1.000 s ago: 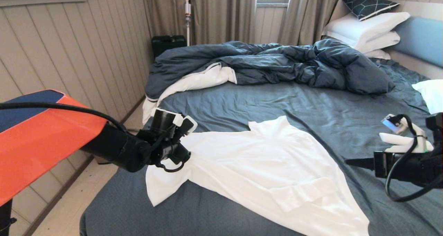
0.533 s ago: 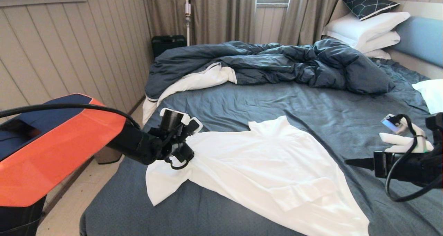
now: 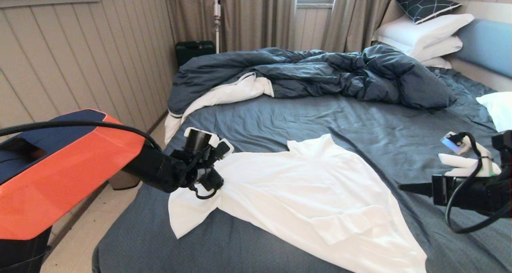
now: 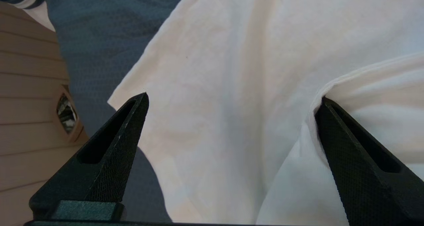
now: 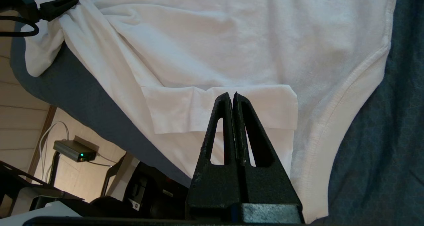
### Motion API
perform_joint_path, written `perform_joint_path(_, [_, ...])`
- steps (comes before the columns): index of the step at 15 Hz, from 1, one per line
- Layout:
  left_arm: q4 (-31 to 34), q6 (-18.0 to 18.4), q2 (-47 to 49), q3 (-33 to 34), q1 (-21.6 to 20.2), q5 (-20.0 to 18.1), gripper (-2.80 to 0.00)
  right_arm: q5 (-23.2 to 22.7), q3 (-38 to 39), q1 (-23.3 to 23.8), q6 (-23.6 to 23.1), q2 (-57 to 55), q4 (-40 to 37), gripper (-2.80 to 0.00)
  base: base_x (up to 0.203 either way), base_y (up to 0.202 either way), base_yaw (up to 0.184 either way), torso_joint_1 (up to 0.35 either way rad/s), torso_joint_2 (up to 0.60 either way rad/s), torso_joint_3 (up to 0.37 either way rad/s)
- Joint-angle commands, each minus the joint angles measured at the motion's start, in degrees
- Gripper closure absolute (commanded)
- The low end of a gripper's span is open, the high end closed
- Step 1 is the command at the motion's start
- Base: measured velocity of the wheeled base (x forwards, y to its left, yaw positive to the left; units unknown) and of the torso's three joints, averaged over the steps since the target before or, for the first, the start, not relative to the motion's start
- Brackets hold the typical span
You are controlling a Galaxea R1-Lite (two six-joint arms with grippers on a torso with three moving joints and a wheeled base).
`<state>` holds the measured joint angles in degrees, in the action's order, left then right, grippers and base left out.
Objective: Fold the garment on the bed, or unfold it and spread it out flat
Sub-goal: Fold the white T-shirt
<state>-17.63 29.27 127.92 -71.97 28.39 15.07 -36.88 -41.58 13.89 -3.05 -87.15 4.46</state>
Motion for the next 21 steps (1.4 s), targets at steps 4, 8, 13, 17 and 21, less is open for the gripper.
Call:
perform_joint_path(4, [0.58,0.09,-3.13,2.46,0.61,-0.30,-2.80,-0.21,0.10,-0.08,-0.10,0.05,0.03,0.00,0.000,0.000,0.000,0.000,0.00,0.000])
perform_joint_path(8, [0.02,0.02,-5.16,5.95,0.61,-0.21,-2.80,-0.21,0.19,-0.09,-0.12,0.23,0.02,0.00,0.000,0.000,0.000,0.000,0.00,0.000])
perform_joint_path(13, [-0.44,-0.31,-10.26,11.46,0.61,-0.05,-2.80,-0.21,0.27,-0.09,-0.12,0.21,0.02,0.00,0.000,0.000,0.000,0.000,0.00,0.000])
perform_joint_path(17, [-0.74,-0.26,-14.06,12.32,0.37,0.12,-2.80,-0.21,0.27,-0.09,-0.12,0.23,0.02,0.00,0.000,0.000,0.000,0.000,0.00,0.000])
perform_joint_path(21, [-0.83,-0.25,-16.44,16.19,-1.00,0.31,-2.80,-0.21,0.27,-0.09,-0.12,0.31,0.02,0.00,0.000,0.000,0.000,0.000,0.00,0.000])
